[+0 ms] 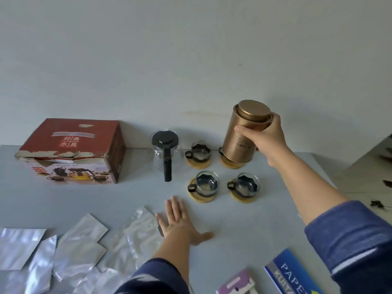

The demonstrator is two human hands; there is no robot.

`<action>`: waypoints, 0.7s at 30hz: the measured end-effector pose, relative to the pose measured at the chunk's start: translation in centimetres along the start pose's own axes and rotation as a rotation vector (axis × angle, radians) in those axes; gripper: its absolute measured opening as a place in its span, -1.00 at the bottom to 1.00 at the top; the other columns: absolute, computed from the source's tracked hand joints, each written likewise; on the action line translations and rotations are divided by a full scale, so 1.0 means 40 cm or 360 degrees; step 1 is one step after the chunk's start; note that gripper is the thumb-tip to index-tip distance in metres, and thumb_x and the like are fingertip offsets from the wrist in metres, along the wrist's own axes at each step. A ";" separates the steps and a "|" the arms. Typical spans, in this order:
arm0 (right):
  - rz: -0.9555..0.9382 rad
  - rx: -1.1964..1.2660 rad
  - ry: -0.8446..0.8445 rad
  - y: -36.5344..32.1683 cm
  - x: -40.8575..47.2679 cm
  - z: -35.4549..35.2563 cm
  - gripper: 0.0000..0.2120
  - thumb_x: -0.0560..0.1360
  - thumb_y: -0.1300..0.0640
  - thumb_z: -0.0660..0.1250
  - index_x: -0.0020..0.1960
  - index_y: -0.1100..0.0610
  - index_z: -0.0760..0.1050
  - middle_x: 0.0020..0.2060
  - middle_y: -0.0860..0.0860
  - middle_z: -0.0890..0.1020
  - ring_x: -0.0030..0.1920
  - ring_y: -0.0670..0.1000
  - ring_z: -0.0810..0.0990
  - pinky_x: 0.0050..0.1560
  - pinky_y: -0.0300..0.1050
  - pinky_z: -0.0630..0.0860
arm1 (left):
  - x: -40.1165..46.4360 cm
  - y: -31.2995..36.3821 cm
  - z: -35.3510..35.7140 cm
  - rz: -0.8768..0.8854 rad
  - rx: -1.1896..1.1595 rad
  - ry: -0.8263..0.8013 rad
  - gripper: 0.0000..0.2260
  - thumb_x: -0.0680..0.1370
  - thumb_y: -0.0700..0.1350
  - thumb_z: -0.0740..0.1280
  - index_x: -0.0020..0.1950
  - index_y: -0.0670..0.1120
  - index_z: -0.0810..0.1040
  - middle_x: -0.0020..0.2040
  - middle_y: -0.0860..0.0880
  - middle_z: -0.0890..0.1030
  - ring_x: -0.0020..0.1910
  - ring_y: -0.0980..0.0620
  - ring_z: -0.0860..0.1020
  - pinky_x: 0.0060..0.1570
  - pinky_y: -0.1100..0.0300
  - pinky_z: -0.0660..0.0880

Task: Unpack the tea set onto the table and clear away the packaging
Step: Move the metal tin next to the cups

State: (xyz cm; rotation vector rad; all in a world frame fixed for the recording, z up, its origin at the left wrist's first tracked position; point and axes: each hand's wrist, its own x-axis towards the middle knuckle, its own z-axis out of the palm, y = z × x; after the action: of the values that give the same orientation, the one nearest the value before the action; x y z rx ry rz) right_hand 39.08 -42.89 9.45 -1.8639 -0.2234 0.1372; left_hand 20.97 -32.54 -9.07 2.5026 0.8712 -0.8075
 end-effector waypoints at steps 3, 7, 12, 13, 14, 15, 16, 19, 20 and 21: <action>-0.0003 -0.0042 0.0151 0.075 0.088 -0.078 -0.12 0.15 0.00 0.61 0.36 0.00 0.24 0.23 -0.07 0.47 0.20 -0.02 0.48 0.20 0.03 0.48 | 0.016 0.016 0.017 -0.0054 -0.0089 0.0069 0.32 0.16 0.60 0.20 0.44 -0.16 -0.52 0.44 -0.10 -0.56 0.42 -0.15 -0.53 0.40 -0.28 -0.38; 0.0090 -0.0121 0.0280 0.190 0.183 -0.135 -0.09 0.10 0.00 0.62 0.34 0.03 0.25 0.26 -0.01 0.48 0.22 0.03 0.50 0.22 0.00 0.48 | 0.031 0.025 0.023 -0.0086 -0.0098 0.0086 0.33 0.14 0.61 0.20 0.44 -0.13 -0.53 0.44 -0.08 -0.57 0.42 -0.13 -0.54 0.39 -0.28 -0.38; 0.0289 -0.0130 0.0254 0.323 0.257 -0.155 -0.14 0.17 0.09 0.62 0.35 0.02 0.24 0.25 0.01 0.50 0.22 0.09 0.50 0.24 0.09 0.49 | 0.038 0.036 0.019 -0.0129 -0.0076 0.0064 0.34 0.12 0.62 0.20 0.44 -0.11 -0.54 0.44 -0.07 -0.56 0.43 -0.11 -0.53 0.40 -0.28 -0.37; 0.0328 -0.0122 0.0231 0.343 0.270 -0.155 -0.13 0.17 0.09 0.62 0.34 0.01 0.23 0.25 0.00 0.50 0.22 0.10 0.49 0.23 0.15 0.49 | 0.037 0.038 0.019 -0.0135 -0.0076 0.0064 0.34 0.12 0.62 0.20 0.44 -0.11 -0.54 0.44 -0.06 -0.56 0.43 -0.10 -0.53 0.40 -0.28 -0.36; 0.0365 -0.0112 0.0202 0.359 0.282 -0.154 -0.13 0.17 0.09 0.61 0.35 0.00 0.22 0.25 0.00 0.50 0.23 0.10 0.49 0.23 0.20 0.49 | 0.037 0.039 0.018 -0.0140 -0.0076 0.0059 0.33 0.12 0.61 0.20 0.43 -0.11 -0.54 0.44 -0.06 -0.56 0.43 -0.10 -0.53 0.41 -0.28 -0.36; 0.0389 -0.0091 0.0174 0.372 0.293 -0.152 -0.12 0.17 0.09 0.61 0.36 -0.01 0.21 0.27 -0.01 0.48 0.24 0.10 0.48 0.24 0.22 0.48 | 0.036 0.040 0.017 -0.0143 -0.0072 0.0055 0.33 0.13 0.61 0.20 0.43 -0.11 -0.54 0.44 -0.06 -0.56 0.43 -0.10 -0.53 0.41 -0.28 -0.36; 0.0409 -0.0066 0.0154 0.383 0.304 -0.151 -0.10 0.19 0.10 0.60 0.39 -0.02 0.18 0.29 -0.01 0.46 0.26 0.11 0.46 0.25 0.24 0.46 | 0.036 0.041 0.016 -0.0145 -0.0067 0.0052 0.32 0.14 0.61 0.20 0.43 -0.10 -0.55 0.44 -0.07 -0.57 0.42 -0.10 -0.54 0.41 -0.28 -0.36; 0.0426 -0.0015 0.0120 0.399 0.333 -0.147 -0.05 0.25 0.13 0.56 0.45 -0.10 0.07 0.35 -0.02 0.41 0.32 0.11 0.42 0.30 0.23 0.41 | 0.038 0.043 0.016 -0.0154 -0.0055 0.0045 0.32 0.14 0.61 0.20 0.43 -0.10 -0.55 0.43 -0.07 -0.57 0.42 -0.10 -0.54 0.42 -0.27 -0.36; 0.0425 -0.0014 0.0111 0.399 0.339 -0.148 -0.03 0.26 0.14 0.55 0.47 -0.12 0.03 0.37 -0.02 0.39 0.32 0.11 0.42 0.31 0.23 0.41 | 0.038 0.044 0.016 -0.0155 -0.0051 0.0043 0.32 0.14 0.61 0.20 0.43 -0.10 -0.55 0.43 -0.07 -0.58 0.42 -0.10 -0.54 0.42 -0.27 -0.36; 0.0428 -0.0012 0.0102 0.399 0.345 -0.149 0.00 0.27 0.17 0.54 0.48 -0.13 -0.01 0.38 -0.02 0.38 0.34 0.11 0.41 0.31 0.23 0.40 | 0.038 0.045 0.016 -0.0156 -0.0048 0.0042 0.32 0.13 0.61 0.19 0.43 -0.10 -0.55 0.43 -0.07 -0.58 0.42 -0.10 -0.54 0.42 -0.27 -0.35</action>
State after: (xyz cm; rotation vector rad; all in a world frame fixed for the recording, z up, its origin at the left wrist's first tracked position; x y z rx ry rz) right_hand 55.09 -49.97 -3.71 -1.8965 0.0719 0.2609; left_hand 22.86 -33.50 -10.22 2.4663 1.0142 -0.7877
